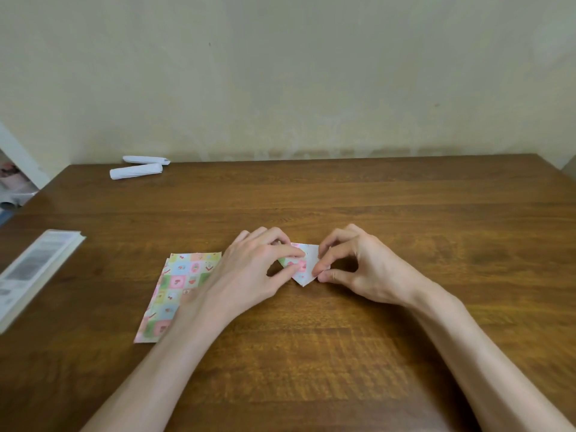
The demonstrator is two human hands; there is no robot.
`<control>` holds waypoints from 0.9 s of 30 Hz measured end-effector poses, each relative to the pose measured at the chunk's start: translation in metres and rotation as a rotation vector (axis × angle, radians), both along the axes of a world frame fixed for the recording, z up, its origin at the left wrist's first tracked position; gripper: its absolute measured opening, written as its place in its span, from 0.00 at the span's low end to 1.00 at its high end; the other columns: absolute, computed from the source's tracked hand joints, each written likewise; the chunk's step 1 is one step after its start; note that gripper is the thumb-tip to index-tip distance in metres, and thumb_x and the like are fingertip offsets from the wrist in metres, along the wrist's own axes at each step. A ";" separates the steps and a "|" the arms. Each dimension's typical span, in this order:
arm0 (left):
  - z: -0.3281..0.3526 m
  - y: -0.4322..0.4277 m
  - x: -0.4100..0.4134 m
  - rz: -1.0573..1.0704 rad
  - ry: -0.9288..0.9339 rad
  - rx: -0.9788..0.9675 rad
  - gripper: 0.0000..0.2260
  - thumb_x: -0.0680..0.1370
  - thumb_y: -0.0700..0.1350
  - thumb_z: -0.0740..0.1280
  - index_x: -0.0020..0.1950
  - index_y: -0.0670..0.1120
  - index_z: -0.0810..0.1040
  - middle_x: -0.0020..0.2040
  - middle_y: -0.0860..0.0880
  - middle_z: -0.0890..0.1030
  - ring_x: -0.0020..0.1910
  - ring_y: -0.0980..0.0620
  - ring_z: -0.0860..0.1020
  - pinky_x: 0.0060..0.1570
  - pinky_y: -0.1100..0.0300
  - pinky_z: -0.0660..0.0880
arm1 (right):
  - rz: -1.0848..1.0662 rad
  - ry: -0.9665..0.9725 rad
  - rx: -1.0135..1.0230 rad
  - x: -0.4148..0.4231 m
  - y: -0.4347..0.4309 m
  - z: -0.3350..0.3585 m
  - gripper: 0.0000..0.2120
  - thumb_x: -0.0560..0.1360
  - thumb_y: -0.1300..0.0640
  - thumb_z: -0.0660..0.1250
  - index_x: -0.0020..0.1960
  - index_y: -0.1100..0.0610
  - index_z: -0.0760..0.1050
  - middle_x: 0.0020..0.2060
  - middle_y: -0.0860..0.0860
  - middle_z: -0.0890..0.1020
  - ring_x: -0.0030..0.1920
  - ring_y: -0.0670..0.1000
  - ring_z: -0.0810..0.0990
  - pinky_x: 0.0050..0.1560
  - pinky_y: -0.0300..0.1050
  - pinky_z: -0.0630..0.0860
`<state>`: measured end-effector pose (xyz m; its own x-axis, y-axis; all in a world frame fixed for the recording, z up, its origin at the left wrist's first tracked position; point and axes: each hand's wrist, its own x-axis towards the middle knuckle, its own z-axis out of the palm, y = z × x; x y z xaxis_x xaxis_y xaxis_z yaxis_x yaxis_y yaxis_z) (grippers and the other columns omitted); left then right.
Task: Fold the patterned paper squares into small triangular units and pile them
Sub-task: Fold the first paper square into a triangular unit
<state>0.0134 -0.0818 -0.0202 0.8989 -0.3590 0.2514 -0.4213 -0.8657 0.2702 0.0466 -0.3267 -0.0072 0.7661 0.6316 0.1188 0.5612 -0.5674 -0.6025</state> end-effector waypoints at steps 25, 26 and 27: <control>0.005 0.014 -0.001 -0.099 0.267 -0.256 0.04 0.75 0.53 0.77 0.46 0.63 0.85 0.56 0.64 0.79 0.65 0.61 0.73 0.68 0.54 0.66 | -0.067 0.105 0.075 -0.009 0.018 -0.013 0.07 0.78 0.44 0.72 0.44 0.44 0.84 0.42 0.42 0.82 0.49 0.46 0.78 0.55 0.46 0.76; 0.005 0.015 -0.001 -0.101 0.276 -0.255 0.04 0.75 0.54 0.77 0.46 0.63 0.85 0.57 0.64 0.79 0.65 0.61 0.72 0.68 0.54 0.65 | -0.064 0.119 0.079 -0.010 0.017 -0.012 0.07 0.78 0.44 0.72 0.43 0.45 0.84 0.42 0.42 0.82 0.49 0.45 0.78 0.54 0.43 0.76; 0.006 0.015 -0.001 -0.100 0.281 -0.251 0.04 0.75 0.54 0.77 0.46 0.63 0.85 0.57 0.65 0.78 0.66 0.61 0.72 0.68 0.54 0.65 | -0.056 0.129 0.083 -0.010 0.017 -0.010 0.08 0.78 0.44 0.72 0.43 0.46 0.84 0.42 0.42 0.81 0.49 0.45 0.78 0.54 0.41 0.75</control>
<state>0.0126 -0.0669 -0.0141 0.9088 -0.4070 0.0918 -0.3799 -0.7161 0.5855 0.0368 -0.3099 -0.0176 0.8122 0.5794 0.0672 0.4449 -0.5409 -0.7137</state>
